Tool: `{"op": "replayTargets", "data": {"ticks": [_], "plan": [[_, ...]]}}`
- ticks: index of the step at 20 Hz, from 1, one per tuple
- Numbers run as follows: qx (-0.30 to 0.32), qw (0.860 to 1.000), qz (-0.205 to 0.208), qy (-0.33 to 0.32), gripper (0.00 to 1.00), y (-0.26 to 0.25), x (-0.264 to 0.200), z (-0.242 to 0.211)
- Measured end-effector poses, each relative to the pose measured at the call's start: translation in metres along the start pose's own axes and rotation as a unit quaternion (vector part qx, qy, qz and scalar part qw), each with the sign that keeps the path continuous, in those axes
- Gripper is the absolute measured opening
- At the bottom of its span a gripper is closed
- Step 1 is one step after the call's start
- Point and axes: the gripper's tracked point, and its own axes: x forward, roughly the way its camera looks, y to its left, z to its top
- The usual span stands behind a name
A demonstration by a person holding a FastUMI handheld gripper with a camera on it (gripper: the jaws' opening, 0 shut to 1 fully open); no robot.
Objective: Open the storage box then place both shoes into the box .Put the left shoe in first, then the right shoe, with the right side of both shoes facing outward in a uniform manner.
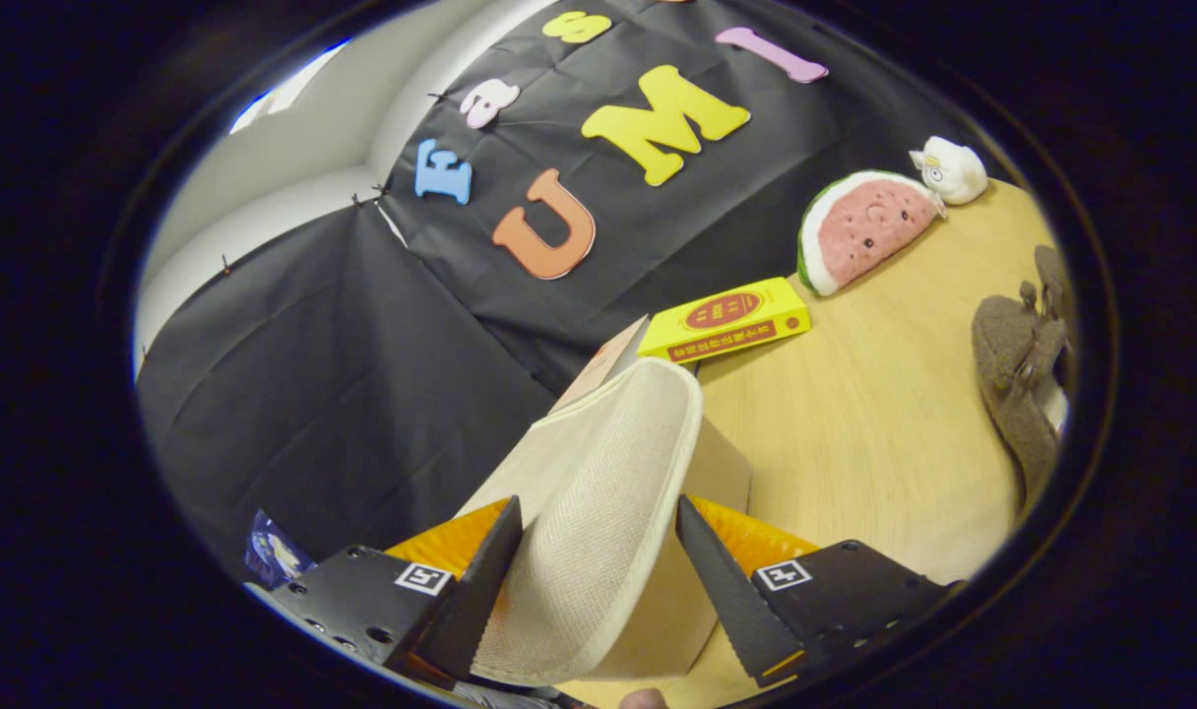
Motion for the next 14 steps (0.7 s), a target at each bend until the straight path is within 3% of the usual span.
{"op": "replayTargets", "data": {"ticks": [6,10,11,13,14], "plan": [[-0.016,1.0,-0.009,-0.003,0.82,0.002,-0.01,0.011],[-0.027,0.999,-0.001,-0.017,0.27,0.01,-0.018,0.025],[-0.039,0.999,-0.006,-0.013,0.27,0.01,-0.017,0.024],[-0.039,0.999,-0.004,-0.013,0.16,0.017,-0.021,0.028],[-0.047,0.999,-0.004,-0.019,0.16,0.02,-0.022,0.035]]}}
